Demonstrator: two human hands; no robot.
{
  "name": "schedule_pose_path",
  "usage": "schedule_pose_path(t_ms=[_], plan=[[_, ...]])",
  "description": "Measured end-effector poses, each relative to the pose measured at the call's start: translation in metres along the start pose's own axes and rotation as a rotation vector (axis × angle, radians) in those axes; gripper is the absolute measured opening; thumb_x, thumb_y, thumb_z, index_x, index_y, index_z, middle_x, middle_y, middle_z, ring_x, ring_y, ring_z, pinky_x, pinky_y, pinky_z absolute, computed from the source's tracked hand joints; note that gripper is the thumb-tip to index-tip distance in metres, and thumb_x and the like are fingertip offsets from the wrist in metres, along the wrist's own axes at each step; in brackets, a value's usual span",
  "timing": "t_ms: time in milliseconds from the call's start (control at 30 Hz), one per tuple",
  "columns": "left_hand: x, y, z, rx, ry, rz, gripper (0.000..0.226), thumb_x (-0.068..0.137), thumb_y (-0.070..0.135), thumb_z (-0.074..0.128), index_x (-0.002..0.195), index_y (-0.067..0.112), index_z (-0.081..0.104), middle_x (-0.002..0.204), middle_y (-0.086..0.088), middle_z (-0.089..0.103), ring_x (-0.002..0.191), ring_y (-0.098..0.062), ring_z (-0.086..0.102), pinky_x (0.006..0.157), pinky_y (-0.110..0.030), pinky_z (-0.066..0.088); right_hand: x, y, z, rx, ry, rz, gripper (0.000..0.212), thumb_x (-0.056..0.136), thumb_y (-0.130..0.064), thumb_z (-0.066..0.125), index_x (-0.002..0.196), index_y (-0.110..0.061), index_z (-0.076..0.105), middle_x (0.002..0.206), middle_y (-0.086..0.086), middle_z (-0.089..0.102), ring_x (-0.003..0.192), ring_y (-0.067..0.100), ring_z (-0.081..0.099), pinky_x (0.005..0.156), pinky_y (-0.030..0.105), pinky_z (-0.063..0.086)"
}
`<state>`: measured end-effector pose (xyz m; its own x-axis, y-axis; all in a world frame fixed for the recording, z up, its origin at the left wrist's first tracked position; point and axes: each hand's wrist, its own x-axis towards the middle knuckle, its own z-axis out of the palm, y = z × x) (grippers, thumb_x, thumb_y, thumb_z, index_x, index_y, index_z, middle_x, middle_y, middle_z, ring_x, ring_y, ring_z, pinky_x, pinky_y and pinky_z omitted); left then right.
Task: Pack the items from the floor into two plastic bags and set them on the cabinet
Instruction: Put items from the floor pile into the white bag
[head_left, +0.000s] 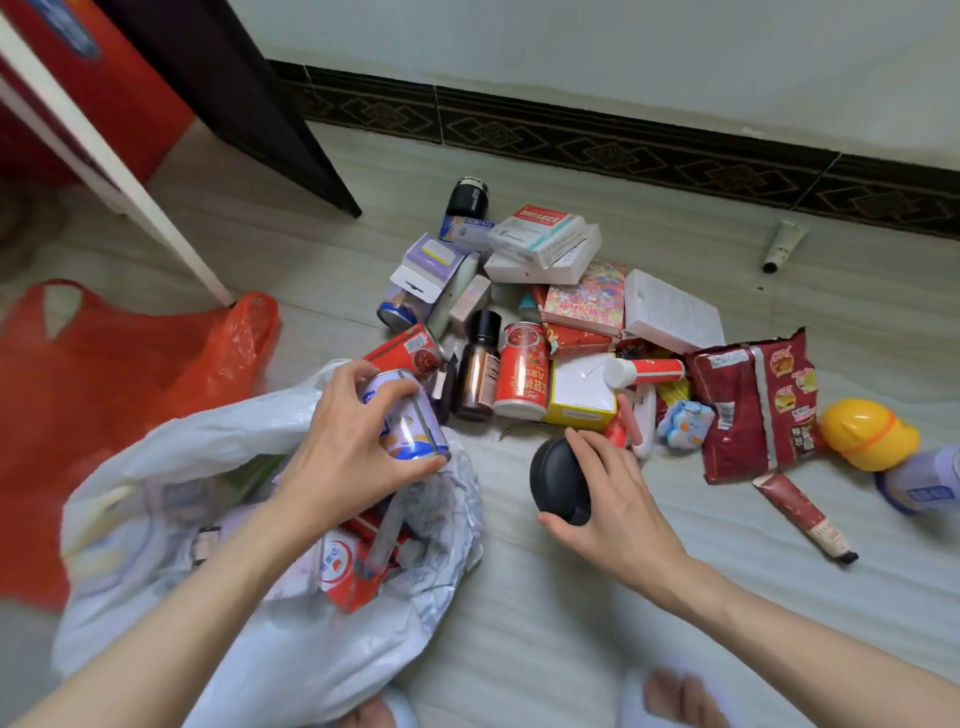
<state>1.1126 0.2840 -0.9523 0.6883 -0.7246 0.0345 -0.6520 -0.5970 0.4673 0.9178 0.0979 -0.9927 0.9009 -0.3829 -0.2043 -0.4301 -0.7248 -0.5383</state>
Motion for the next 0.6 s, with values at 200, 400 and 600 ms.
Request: schedule_pose_path(t_ms=[200,400,600], plan=[[-0.075,-0.045,-0.026,0.073,0.013,-0.242,0.071,0.048,0.031,0.088,0.112,0.011,0.064,0.115,-0.020,0.046,0.104,-0.037,0.051,0.092,-0.042,0.046,0.014,-0.064,0.023,-0.106,-0.236,-0.294,0.083,0.073,-0.048,0.062,0.142,-0.018,0.026,0.143,0.001,0.031,0.128,0.024,0.031,0.109,0.029,0.026],[-0.130,-0.087,-0.025,0.004,0.047,-0.419,0.071,0.052,0.043,0.085,0.114,0.020,0.059,0.118,-0.006,0.038,0.109,-0.023,0.046,0.090,-0.035,0.047,0.042,-0.130,0.057,-0.098,-0.321,-0.379,0.078,0.072,-0.050,0.062,0.137,-0.020,0.030,0.142,-0.001,0.032,0.123,0.025,0.032,0.105,0.032,0.030],[-0.130,-0.131,-0.026,0.000,0.142,-0.651,0.068,0.054,0.042,0.082,0.113,0.024,0.054,0.115,-0.002,0.034,0.114,-0.024,0.043,0.098,-0.038,0.043,0.046,-0.168,0.087,-0.043,-0.285,-0.410,0.078,0.073,-0.043,0.063,0.138,-0.016,0.031,0.140,0.005,0.035,0.121,0.029,0.034,0.107,0.033,0.028]])
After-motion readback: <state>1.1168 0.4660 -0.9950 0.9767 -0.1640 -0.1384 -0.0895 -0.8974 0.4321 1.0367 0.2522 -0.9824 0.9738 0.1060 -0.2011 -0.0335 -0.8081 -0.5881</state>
